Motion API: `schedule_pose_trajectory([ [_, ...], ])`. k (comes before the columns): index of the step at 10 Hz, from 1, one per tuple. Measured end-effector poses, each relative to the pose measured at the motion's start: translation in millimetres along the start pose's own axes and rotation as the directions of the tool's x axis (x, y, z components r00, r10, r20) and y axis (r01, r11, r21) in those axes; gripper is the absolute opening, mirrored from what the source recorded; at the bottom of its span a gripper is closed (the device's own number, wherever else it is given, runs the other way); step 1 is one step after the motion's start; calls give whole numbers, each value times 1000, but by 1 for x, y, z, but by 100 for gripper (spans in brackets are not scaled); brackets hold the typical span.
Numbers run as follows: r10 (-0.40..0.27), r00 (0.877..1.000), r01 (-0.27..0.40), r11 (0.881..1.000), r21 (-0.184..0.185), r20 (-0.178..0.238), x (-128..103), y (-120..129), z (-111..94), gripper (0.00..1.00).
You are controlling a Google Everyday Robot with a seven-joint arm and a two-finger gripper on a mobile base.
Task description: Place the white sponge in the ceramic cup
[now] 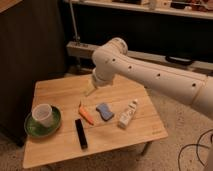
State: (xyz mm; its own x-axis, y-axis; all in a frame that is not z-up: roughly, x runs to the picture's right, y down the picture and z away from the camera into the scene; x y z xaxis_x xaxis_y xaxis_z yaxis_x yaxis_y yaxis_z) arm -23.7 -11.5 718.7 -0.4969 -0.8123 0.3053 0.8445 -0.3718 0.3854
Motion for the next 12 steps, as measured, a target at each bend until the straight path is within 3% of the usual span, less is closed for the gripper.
schedule_pose_trajectory([
  [2,71,996,-71,997,1,49,-6,15,33,80],
  [4,105,991,-106,994,6,87,-20,24,85,80],
  [7,122,986,-125,992,25,114,-26,33,140,80],
  [9,111,987,-117,992,42,118,-22,37,159,80],
  [12,59,988,-65,997,39,140,-9,32,177,80],
])
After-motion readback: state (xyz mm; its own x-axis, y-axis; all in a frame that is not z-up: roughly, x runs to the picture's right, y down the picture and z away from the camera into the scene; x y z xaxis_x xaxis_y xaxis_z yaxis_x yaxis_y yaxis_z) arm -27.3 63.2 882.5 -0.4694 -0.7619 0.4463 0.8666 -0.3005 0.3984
